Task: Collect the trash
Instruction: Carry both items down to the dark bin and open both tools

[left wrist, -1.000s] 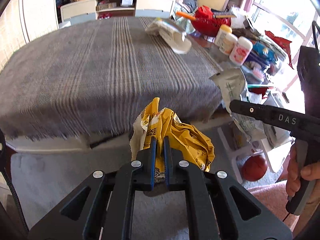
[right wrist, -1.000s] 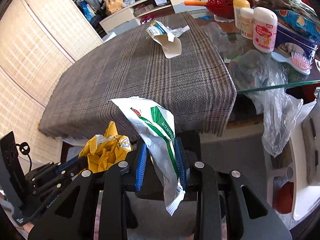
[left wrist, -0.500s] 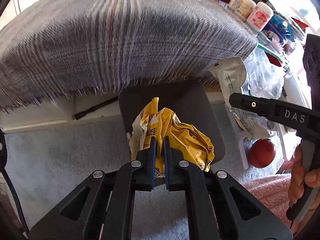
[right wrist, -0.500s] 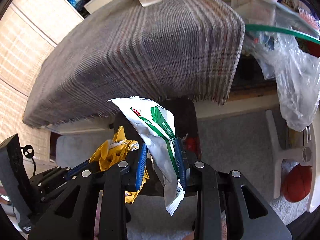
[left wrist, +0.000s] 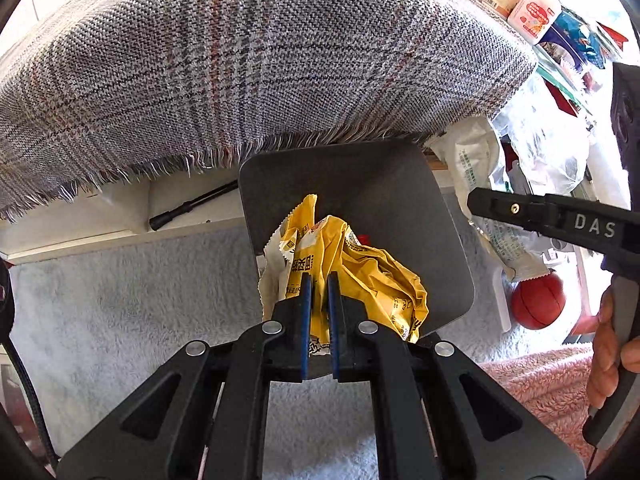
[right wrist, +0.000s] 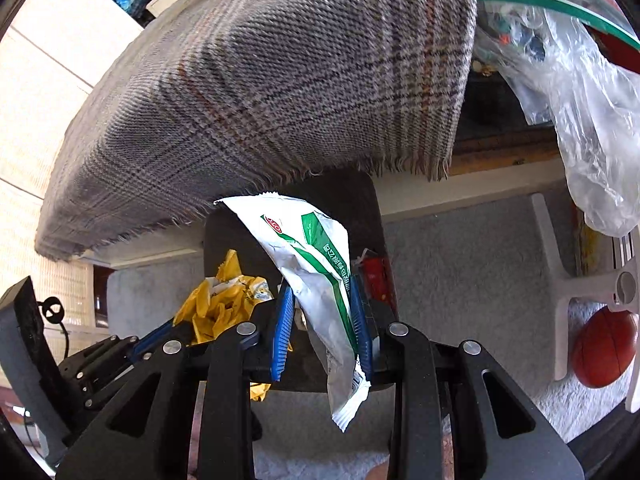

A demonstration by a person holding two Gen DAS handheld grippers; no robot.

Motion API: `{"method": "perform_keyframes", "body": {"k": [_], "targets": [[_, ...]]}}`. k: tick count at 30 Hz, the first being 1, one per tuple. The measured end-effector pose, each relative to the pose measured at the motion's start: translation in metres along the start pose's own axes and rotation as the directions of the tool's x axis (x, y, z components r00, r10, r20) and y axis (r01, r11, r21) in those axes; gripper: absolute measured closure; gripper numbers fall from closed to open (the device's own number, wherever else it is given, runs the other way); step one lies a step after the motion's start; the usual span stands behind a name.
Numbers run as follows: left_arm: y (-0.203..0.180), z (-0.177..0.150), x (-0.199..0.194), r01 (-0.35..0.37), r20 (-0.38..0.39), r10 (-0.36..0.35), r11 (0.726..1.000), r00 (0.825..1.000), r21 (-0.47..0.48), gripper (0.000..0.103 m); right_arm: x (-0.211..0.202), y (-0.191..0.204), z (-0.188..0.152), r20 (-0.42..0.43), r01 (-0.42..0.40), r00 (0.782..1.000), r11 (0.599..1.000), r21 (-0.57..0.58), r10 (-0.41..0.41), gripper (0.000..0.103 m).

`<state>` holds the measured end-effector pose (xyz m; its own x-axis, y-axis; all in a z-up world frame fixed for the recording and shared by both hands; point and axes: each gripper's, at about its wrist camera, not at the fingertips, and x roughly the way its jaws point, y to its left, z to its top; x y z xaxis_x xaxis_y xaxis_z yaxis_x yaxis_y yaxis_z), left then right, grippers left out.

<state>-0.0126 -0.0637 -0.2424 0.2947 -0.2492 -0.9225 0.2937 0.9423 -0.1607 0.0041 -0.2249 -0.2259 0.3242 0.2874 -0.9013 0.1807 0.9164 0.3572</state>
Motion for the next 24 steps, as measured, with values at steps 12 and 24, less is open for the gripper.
{"method": "perform_keyframes", "body": {"k": [12,24], "targets": [[0.005,0.002,-0.003,-0.01,0.007,0.01,1.0,1.0,-0.005,0.093,0.005,-0.002,0.002,0.0,0.01,1.0,1.0,0.001,-0.01,0.071],[0.013,0.007,-0.017,-0.061,0.05,0.062,0.998,0.997,-0.022,0.053,-0.003,-0.007,0.007,0.041,0.069,0.997,0.998,0.011,-0.069,0.03]]}}
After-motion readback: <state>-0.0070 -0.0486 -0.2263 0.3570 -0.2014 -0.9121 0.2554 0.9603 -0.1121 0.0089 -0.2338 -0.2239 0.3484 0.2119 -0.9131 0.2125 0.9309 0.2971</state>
